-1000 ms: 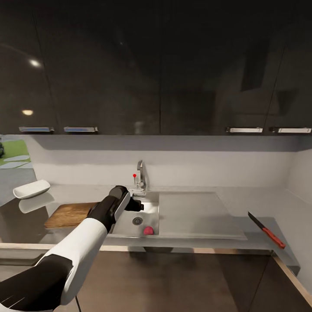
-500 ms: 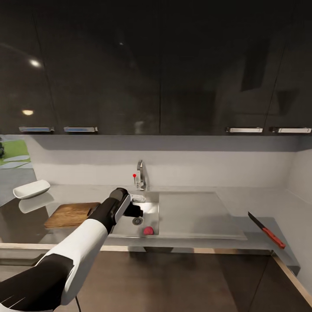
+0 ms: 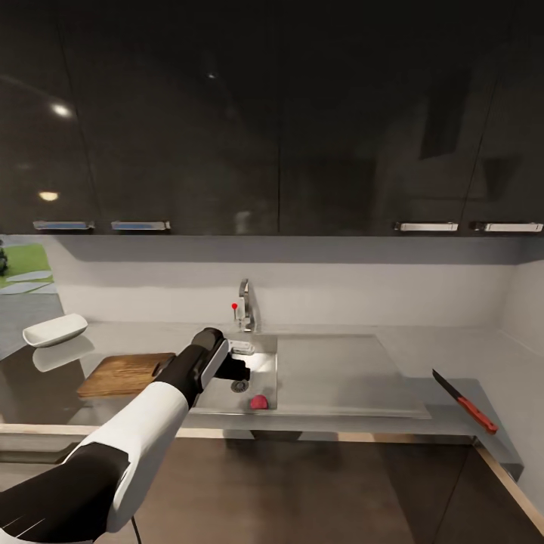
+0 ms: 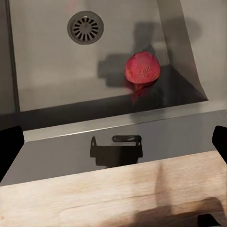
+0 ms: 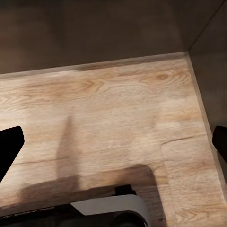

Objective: In the kitchen, take the Vidalia onion out of the sink, dice it on the chopping board with the paring knife, put the diced onion into the bowl on the countertop, then place both the paring knife and the chopping board into the sink.

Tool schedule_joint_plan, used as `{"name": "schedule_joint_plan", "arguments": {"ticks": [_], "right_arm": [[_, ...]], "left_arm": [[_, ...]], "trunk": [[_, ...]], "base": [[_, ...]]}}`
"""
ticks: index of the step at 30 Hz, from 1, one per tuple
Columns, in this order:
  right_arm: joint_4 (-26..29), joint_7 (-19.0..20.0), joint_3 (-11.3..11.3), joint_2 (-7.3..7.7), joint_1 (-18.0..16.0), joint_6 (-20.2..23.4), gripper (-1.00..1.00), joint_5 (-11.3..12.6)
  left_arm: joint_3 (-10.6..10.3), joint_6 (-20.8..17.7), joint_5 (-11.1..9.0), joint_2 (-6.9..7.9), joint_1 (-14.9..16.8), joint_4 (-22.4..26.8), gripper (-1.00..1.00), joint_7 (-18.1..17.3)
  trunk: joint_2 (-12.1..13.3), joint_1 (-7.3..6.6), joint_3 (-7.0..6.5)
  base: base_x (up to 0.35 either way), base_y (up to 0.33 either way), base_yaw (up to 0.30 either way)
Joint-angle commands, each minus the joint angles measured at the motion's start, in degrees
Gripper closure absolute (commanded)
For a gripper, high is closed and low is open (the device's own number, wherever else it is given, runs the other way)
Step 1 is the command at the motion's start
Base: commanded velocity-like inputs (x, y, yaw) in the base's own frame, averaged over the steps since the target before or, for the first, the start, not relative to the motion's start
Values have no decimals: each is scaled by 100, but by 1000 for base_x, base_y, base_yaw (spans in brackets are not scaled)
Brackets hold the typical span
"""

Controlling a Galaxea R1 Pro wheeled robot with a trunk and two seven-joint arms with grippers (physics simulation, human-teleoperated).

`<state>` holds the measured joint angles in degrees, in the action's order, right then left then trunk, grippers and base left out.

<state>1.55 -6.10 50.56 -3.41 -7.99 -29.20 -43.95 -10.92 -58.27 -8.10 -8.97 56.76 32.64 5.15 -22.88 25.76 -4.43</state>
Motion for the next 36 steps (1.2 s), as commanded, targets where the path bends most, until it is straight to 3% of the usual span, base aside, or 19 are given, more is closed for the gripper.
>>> {"name": "schedule_joint_plan", "arguments": {"ticks": [1,8,9,14,36], "right_arm": [[1,-55,24,-2,-1,-5,-100,-61],[-5,-299,16,-10,-1,45,-100,-61],[-6,-302,22,-10,-1,338,-100,-61],[2,-281,24,-5,-1,691,-100,-61],[3,-278,24,-6,-1,749,-100,-61]], "left_arm": [[-24,-18,-60,2,1,5,-100,55],[-24,-18,-68,0,1,-16,-100,20],[-24,-18,-69,2,1,-35,-100,-137],[-24,-10,-68,8,1,-72,-100,-254],[-15,5,-68,26,1,-182,-100,-269]], "trunk": [[-4,2,3],[-4,2,3],[-4,2,3],[-4,2,12],[-4,2,205]], "base": [[12,-9,0],[148,-119,0],[147,-75,0],[63,-29,0],[3,-1,0]]}}
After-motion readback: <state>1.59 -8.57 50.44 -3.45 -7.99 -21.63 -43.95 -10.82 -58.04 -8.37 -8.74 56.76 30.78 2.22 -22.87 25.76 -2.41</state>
